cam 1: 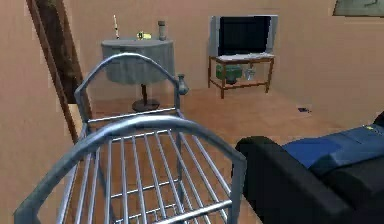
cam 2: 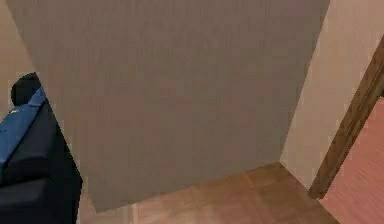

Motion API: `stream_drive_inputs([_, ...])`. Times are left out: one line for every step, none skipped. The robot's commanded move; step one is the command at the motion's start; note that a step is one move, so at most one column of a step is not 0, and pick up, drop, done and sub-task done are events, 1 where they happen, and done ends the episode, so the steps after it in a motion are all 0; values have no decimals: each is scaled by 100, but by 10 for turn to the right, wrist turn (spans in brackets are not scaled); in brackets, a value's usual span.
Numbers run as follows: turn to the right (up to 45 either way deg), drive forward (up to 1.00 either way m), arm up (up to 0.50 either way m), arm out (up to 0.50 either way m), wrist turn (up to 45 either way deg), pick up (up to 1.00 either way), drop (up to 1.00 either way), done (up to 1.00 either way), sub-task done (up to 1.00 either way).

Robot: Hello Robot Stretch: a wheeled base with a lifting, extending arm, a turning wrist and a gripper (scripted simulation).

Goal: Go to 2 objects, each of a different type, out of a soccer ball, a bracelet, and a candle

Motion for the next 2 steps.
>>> stream_drive_inputs([450,0,0,0,0,0,0,0,0])
stream_drive_inputs([120,0,0,0,0,0,0,0,0])
